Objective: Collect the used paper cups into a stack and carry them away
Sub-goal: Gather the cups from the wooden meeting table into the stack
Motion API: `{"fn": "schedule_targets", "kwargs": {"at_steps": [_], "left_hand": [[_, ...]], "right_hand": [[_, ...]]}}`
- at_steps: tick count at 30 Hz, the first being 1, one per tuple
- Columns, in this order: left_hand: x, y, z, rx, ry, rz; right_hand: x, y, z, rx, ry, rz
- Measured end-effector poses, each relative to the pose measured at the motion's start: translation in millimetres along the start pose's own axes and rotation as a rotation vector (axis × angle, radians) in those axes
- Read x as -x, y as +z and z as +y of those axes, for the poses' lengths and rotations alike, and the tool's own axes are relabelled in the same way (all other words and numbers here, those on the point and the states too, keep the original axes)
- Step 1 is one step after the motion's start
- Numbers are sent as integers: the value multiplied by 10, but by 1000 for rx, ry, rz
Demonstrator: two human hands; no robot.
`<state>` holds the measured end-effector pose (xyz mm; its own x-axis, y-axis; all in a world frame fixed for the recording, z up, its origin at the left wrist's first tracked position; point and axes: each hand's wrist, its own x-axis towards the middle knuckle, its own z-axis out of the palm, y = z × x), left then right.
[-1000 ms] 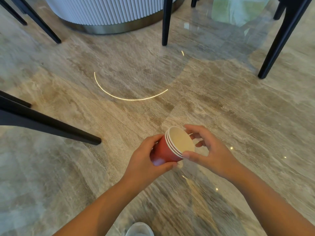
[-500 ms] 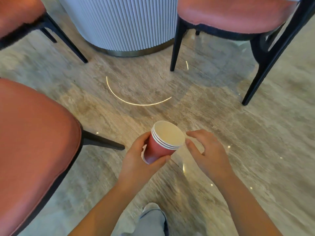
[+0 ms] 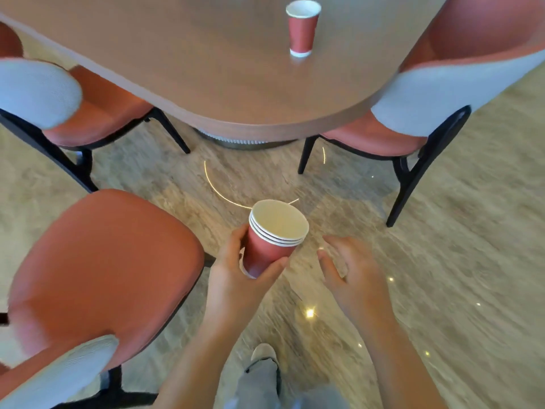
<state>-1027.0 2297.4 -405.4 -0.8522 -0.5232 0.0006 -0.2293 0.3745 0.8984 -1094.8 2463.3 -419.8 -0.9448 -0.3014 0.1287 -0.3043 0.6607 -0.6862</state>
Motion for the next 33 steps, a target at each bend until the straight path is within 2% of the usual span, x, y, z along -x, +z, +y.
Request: {"fn": "schedule_targets", "kwargs": {"at_steps": [5,13,19,26,33], "left_hand": [[40,-315,561,30,23,53],[-6,-780,1073,198,-103,36],[-156,-987,1151,205,-80,39],[-451,-1187,1232,255,-119,-47],[-913,-1154,1249,240,-48,-65]], "right_hand": [[-56,-524,-530,64,-78,78],[-140,-1004,-1184,87,-132,105],[-179,-1096,-1463,137,-171,156],[-413,-1068,-1685,202,-141,154],[-837,-990,-1732,263,-114,182]]}}
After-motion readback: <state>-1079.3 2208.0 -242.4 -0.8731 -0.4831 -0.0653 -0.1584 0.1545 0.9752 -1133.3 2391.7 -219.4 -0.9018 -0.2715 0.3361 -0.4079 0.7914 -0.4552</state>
